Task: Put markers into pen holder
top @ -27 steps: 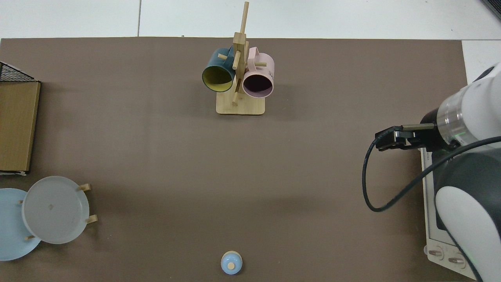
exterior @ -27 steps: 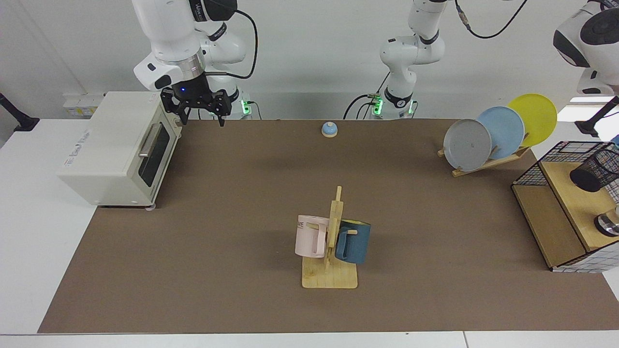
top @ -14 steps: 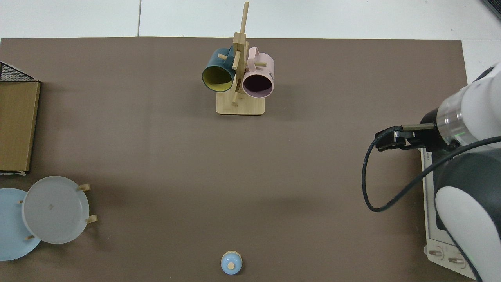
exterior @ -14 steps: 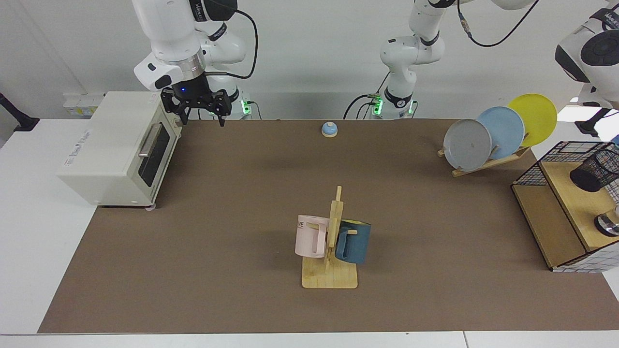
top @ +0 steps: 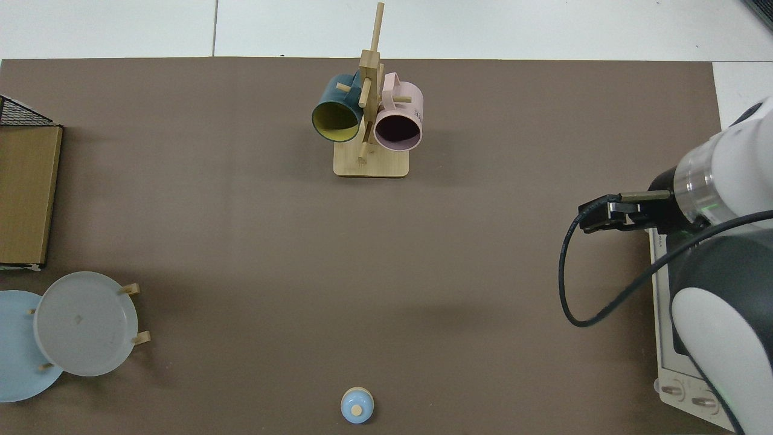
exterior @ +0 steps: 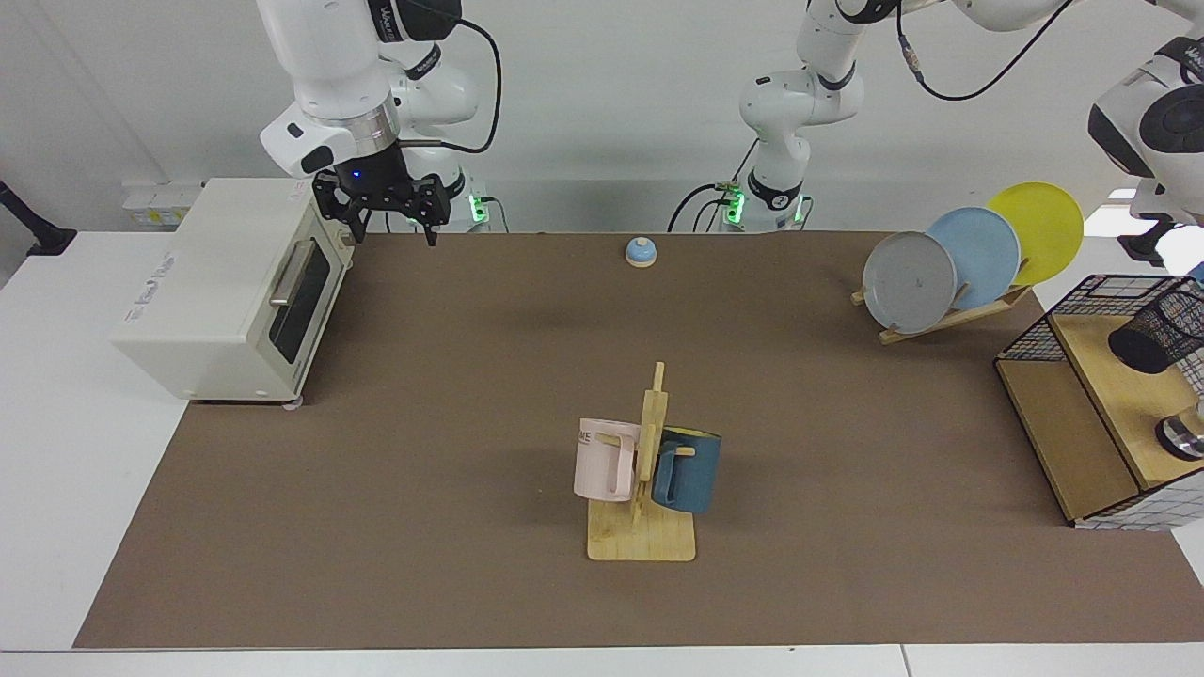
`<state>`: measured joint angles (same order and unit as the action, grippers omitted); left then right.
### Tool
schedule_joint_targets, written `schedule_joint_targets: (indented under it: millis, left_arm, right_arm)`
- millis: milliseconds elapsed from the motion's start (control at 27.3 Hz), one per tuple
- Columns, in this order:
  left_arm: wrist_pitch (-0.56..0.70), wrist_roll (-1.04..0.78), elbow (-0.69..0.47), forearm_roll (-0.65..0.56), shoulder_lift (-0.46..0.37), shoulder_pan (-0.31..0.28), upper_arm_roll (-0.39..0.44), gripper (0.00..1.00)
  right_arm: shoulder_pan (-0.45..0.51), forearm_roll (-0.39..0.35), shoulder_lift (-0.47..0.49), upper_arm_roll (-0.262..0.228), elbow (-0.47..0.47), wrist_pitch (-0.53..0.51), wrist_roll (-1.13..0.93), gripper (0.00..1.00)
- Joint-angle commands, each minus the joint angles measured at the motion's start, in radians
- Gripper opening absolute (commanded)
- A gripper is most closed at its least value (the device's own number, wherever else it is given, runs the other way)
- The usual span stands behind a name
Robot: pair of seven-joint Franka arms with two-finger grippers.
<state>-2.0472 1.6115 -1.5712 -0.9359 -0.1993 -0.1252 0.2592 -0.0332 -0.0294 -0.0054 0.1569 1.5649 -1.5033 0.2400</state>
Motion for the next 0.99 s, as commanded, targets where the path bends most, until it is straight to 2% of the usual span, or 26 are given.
schedule_joint_targets:
  millis: [0, 549, 952]
  left_arm:
    - [-0.010, -0.012, -0.012, -0.006, -0.009, -0.016, -0.006, 0.00]
    - [-0.022, -0.012, -0.049, 0.011, -0.008, -0.014, -0.011, 0.00]
    - [-0.111, -0.012, -0.098, 0.054, -0.014, -0.030, -0.005, 0.00]
  right_arm:
    - [0.021, 0.008, -0.014, 0.013, 0.018, -0.012, -0.022, 1.00]
    - [0.021, 0.008, -0.016, 0.012, 0.018, -0.012, -0.022, 1.00]
    - [0.021, 0.006, -0.016, 0.012, 0.018, -0.012, -0.022, 1.00]
